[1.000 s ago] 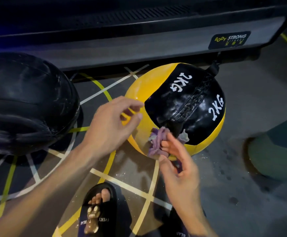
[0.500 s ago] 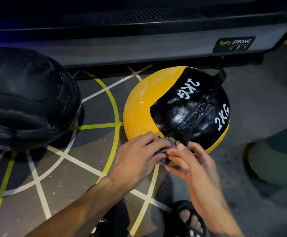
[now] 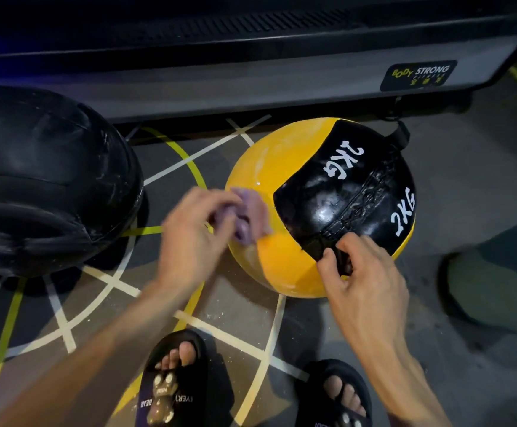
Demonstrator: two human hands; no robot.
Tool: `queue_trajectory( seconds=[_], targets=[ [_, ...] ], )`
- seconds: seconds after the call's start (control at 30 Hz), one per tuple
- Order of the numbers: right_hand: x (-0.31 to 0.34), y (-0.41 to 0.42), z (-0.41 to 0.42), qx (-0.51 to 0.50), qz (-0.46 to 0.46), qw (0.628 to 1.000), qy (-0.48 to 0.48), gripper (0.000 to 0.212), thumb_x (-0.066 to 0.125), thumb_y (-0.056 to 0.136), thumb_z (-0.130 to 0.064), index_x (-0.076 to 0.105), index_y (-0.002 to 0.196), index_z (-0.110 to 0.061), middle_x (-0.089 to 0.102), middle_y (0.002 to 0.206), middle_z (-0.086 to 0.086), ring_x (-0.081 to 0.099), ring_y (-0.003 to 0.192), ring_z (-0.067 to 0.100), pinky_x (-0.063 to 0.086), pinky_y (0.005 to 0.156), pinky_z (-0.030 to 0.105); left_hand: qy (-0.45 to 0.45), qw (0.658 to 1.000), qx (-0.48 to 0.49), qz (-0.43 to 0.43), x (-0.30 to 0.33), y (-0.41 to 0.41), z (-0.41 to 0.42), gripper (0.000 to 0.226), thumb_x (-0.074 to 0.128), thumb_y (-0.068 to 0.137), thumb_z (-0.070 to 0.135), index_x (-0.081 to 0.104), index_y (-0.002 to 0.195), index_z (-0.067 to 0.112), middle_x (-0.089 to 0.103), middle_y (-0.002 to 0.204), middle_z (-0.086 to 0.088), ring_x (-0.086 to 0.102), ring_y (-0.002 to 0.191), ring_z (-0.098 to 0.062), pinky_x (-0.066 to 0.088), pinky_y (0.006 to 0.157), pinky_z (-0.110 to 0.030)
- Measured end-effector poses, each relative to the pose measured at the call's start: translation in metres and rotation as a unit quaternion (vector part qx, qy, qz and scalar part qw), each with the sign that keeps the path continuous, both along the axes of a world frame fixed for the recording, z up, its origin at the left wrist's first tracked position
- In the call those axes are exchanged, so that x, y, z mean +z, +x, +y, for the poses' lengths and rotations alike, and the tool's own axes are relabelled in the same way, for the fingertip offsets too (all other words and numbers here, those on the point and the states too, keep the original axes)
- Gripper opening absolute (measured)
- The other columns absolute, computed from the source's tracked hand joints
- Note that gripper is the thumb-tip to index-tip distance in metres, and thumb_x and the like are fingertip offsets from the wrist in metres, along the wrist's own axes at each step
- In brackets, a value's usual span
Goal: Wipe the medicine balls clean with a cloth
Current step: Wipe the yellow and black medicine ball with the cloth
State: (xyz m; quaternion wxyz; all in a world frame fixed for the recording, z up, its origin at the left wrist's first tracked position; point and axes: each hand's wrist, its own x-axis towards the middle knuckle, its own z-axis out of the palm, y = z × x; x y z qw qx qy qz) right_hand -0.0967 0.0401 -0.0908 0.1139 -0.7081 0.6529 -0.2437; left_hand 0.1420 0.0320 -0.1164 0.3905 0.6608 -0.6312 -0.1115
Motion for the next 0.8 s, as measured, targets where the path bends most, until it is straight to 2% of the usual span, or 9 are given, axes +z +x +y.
queue_trajectory(
  seconds=[0.1, 0.17, 0.27, 0.33, 0.4, 0.47, 0.57, 0.67, 0.8],
  targets=[
    [-0.007, -0.004, 0.005, -0.008, -0.012, 1.000, -0.011, 0.019, 0.064, 0.092, -0.030, 0.053, 0.081, -0.019, 0.045, 0.084, -0.006, 0.050, 0.073, 0.021, 0.029, 0.048, 0.026, 0.026, 0.999, 0.037, 0.024, 0.012, 0.027, -0.016, 0.027, 0.076, 0.089, 0.011, 0.072, 0.107, 0.031, 0.063, 0.099, 0.008, 0.059, 0.089, -0.007, 0.052, 0.085, -0.038],
    [-0.011, -0.006, 0.006, -0.008, -0.025, 1.000, -0.017, 0.016, 0.064, 0.094, -0.032, 0.060, 0.088, -0.017, 0.050, 0.097, -0.003, 0.058, 0.078, 0.023, 0.037, 0.051, 0.029, 0.031, 0.998, -0.018, 0.044, 0.026, 0.025, -0.006, 0.026, 0.075, 0.090, 0.009, 0.072, 0.108, 0.027, 0.064, 0.103, 0.006, 0.062, 0.097, -0.010, 0.051, 0.086, -0.030],
    [-0.011, -0.003, 0.008, -0.017, -0.031, 0.999, -0.030, 0.017, 0.065, 0.094, -0.032, 0.064, 0.091, -0.016, 0.051, 0.106, 0.000, 0.054, 0.081, 0.022, 0.034, 0.055, 0.028, 0.033, 0.988, -0.144, 0.045, 0.039, -0.005, 0.024, 0.020, 0.074, 0.092, 0.013, 0.073, 0.110, 0.022, 0.064, 0.106, 0.009, 0.062, 0.100, -0.010, 0.048, 0.084, -0.023],
    [-0.011, 0.000, 0.010, -0.017, -0.025, 0.999, -0.036, 0.017, 0.065, 0.094, -0.032, 0.064, 0.092, -0.015, 0.051, 0.111, 0.002, 0.049, 0.088, 0.021, 0.035, 0.058, 0.028, 0.044, 0.979, -0.201, 0.009, 0.032, -0.033, 0.034, 0.019, 0.073, 0.094, 0.017, 0.074, 0.110, 0.026, 0.062, 0.108, 0.012, 0.061, 0.101, -0.006, 0.049, 0.083, -0.023],
    [-0.011, -0.001, 0.012, -0.013, -0.014, 0.999, -0.042, 0.016, 0.067, 0.094, -0.030, 0.065, 0.092, -0.014, 0.053, 0.118, 0.003, 0.048, 0.098, 0.024, 0.040, 0.061, 0.031, 0.046, 0.970, -0.229, -0.067, 0.018, -0.052, 0.031, 0.020, 0.069, 0.094, 0.021, 0.072, 0.112, 0.030, 0.060, 0.111, 0.014, 0.059, 0.103, -0.008, 0.053, 0.080, -0.031],
    [-0.011, -0.002, 0.014, 0.002, -0.014, 0.999, -0.050, 0.014, 0.068, 0.094, -0.027, 0.066, 0.093, -0.013, 0.053, 0.130, 0.006, 0.048, 0.114, 0.029, 0.049, 0.073, 0.040, 0.050, 0.970, -0.224, -0.075, 0.008, -0.053, 0.021, 0.023, 0.070, 0.092, 0.016, 0.071, 0.111, 0.029, 0.060, 0.112, 0.013, 0.060, 0.103, -0.011, 0.055, 0.077, -0.037],
    [-0.012, -0.001, 0.013, 0.032, -0.033, 0.998, -0.050, 0.010, 0.065, 0.096, -0.023, 0.066, 0.095, -0.013, 0.049, 0.144, 0.009, 0.043, 0.134, 0.036, 0.048, 0.098, 0.050, 0.058, 0.981, -0.179, -0.053, 0.007, -0.044, 0.012, 0.027, 0.074, 0.087, 0.008, 0.074, 0.104, 0.028, 0.062, 0.109, 0.015, 0.062, 0.097, -0.007, 0.054, 0.076, -0.033],
    [-0.014, 0.000, 0.012, 0.048, -0.085, 0.995, -0.032, 0.012, 0.060, 0.100, -0.023, 0.064, 0.092, -0.014, 0.047, 0.147, 0.008, 0.042, 0.138, 0.037, 0.047, 0.101, 0.055, 0.062, 0.992, -0.113, -0.005, 0.010, -0.035, 0.011, 0.028, 0.073, 0.086, 0.005, 0.074, 0.100, 0.029, 0.063, 0.107, 0.017, 0.063, 0.095, -0.007, 0.054, 0.079, -0.035],
    [-0.019, -0.019, 0.013, 0.089, -0.155, 0.984, -0.016, 0.013, 0.061, 0.096, -0.024, 0.064, 0.087, -0.015, 0.051, 0.143, 0.004, 0.042, 0.142, 0.029, 0.052, 0.091, 0.059, 0.056, 0.995, -0.082, 0.010, 0.008, -0.015, 0.008, 0.026, 0.072, 0.089, 0.004, 0.076, 0.100, 0.027, 0.064, 0.107, 0.014, 0.065, 0.096, -0.010, 0.056, 0.075, -0.040]
  ],
)
